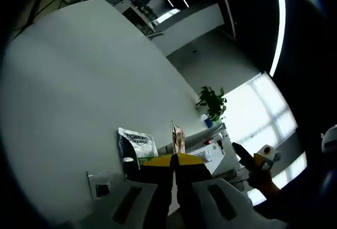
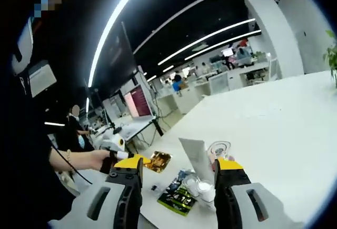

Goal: Arrange the skincare products in the storage area until every visible bottle or jar stands upright without overlapping.

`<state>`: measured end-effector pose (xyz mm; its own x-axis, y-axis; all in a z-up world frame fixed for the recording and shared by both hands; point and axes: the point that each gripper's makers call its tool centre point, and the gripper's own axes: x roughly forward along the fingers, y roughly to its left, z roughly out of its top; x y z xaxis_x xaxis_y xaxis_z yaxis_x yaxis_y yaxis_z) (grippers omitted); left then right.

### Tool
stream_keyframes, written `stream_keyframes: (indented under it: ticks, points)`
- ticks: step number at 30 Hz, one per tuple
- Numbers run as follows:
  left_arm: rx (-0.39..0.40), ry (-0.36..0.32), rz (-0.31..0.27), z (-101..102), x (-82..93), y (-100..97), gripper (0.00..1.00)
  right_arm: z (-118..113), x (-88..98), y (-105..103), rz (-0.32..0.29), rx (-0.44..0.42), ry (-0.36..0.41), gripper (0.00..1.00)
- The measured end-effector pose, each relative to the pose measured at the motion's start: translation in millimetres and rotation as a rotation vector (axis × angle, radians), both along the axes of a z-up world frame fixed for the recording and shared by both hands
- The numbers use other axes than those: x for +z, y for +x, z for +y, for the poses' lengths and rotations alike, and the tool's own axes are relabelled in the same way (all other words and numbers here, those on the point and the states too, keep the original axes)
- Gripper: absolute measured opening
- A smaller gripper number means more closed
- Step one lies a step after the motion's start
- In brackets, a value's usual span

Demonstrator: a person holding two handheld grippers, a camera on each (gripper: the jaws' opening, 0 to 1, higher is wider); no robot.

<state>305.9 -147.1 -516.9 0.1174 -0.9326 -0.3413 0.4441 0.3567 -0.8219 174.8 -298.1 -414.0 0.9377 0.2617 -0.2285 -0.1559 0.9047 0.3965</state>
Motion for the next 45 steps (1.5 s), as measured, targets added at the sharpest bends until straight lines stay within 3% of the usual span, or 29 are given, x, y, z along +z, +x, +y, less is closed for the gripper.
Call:
stream_keyframes:
  ticks: [12, 21, 31, 34, 39, 45]
  points:
    - [0.041, 0.118, 0.035, 25, -53.6, 37.5, 0.00, -3, -20.6, -12, 0.055, 0.002, -0.036, 0.63]
    - [0.051, 0.182, 0.043, 29, -76.2, 48.9, 0.00, -7, -28.5, -16, 0.076, -0.004, -0.044, 0.70]
    - [0.048, 0.241, 0.043, 28, -91.1, 50.3, 0.00, -12, -37.1, -18, 0.106, -0.009, -0.049, 0.71]
    - [0.044, 0.250, 0.038, 21, -87.0, 39.6, 0.00, -13, -37.6, -18, 0.104, -0.012, -0.043, 0.71]
    - [0.042, 0.271, 0.035, 23, -91.9, 41.5, 0.00, -13, -38.8, -17, 0.109, -0.012, -0.038, 0.70]
    - [0.015, 0.307, -0.006, 20, -88.2, 30.0, 0.00, -13, -40.9, -18, 0.116, -0.013, -0.027, 0.70]
